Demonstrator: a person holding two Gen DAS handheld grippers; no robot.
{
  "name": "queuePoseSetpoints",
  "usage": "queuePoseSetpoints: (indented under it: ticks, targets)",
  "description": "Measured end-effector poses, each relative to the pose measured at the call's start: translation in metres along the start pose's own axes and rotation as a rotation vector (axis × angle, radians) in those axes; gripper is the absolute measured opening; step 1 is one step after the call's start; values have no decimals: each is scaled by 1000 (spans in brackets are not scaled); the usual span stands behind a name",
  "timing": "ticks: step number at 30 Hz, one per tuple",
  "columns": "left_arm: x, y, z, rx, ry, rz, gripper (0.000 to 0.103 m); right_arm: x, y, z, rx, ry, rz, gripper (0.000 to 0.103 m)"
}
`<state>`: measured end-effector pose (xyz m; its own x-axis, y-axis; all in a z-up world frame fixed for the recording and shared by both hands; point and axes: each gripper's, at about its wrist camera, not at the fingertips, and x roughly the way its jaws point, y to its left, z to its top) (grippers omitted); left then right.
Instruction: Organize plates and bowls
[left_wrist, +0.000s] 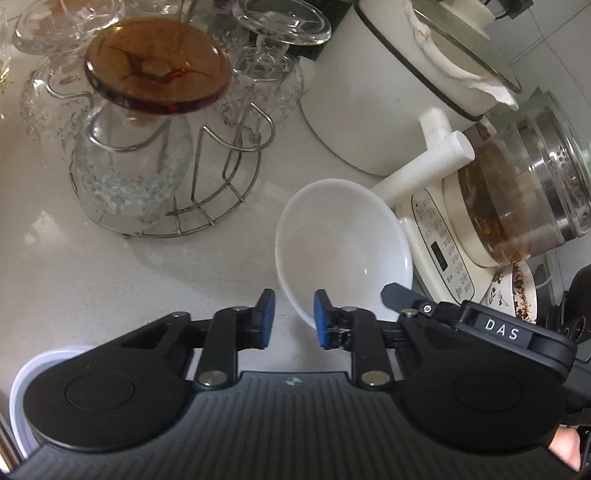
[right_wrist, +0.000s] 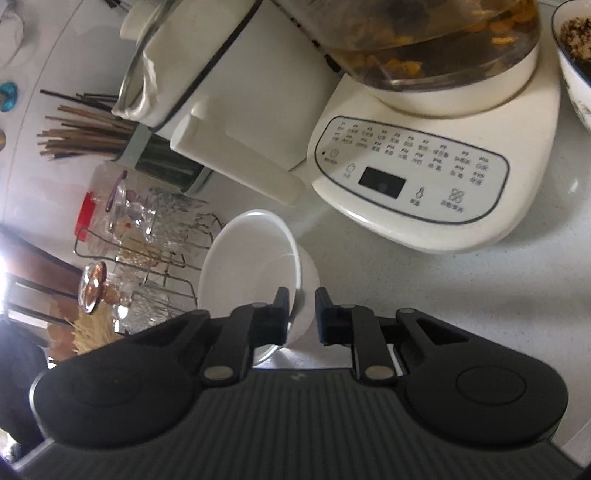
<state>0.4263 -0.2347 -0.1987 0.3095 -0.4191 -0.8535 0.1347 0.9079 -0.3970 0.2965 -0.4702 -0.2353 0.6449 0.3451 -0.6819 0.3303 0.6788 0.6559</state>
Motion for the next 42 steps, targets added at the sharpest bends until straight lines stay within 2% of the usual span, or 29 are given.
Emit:
queuePoseSetpoints:
  ticks: [4,13,26,36,42]
  targets:
    - [-3,-9,-3,23,-23,23,15,-2,1,-3,-8,5,0,13]
    - [-16,-17,-18,45,7,-41,13,-32,-8,-19,2,0,-12,12]
    - [-19,-46,-61,150,92,-106,14,-82,-28,-51,-7,-26,-122,13]
    - [-8,-60,-74,194,132,-89,14,-93,-46,-61,29,-30,-175,15]
    - [-11,-60,-74,208,122,-65,14,-95,-46,-61,15,-45,-192,16]
